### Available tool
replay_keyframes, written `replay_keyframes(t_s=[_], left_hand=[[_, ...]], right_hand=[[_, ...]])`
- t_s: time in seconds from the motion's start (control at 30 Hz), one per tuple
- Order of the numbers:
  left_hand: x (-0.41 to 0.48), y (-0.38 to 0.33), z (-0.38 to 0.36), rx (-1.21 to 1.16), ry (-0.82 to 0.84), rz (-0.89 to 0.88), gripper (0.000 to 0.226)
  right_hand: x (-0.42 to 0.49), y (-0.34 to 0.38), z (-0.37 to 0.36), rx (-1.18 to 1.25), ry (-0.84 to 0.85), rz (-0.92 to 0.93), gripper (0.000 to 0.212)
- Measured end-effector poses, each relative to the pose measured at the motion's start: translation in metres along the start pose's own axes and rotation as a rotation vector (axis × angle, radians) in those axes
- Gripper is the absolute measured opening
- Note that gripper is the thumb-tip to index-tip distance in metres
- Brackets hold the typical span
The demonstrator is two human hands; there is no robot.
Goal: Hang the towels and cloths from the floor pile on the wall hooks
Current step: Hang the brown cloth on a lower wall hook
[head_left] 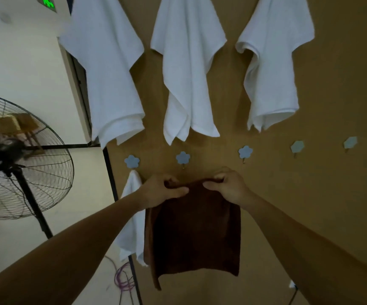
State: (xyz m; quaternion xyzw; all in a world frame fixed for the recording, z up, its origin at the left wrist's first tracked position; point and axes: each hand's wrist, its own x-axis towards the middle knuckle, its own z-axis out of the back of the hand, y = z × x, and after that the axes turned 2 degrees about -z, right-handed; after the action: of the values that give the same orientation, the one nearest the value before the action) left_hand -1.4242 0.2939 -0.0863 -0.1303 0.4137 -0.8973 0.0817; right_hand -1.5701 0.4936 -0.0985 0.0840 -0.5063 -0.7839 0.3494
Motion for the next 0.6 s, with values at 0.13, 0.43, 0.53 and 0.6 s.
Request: replay_keyframes(t_s=[0.13, 0.43, 0.53, 0.6], left_hand=[[0.021, 0.008, -0.009, 0.101, -0.089, 0.041, 0.026], [0.068, 0.037, -0.014, 0.108, -0.368, 0.088, 0.041], [0.08, 0.045, -0.017, 0.218, -0.411, 0.046, 0.037], [0.088, 0.05, -0.021, 0.245, -0.469, 0.028, 0.04]], right_hand=[[0.024, -0.009, -0.009, -0.26, -0.024, 0.086, 0.026], [0.069, -0.01, -0.037, -0.158, -0.031, 0.107, 0.016], [0.088, -0.016, -0.038, -0.232, -0.166, 0.088, 0.029], [0.098, -0.017, -0.044, -0.266, -0.267, 0.093, 0.033]])
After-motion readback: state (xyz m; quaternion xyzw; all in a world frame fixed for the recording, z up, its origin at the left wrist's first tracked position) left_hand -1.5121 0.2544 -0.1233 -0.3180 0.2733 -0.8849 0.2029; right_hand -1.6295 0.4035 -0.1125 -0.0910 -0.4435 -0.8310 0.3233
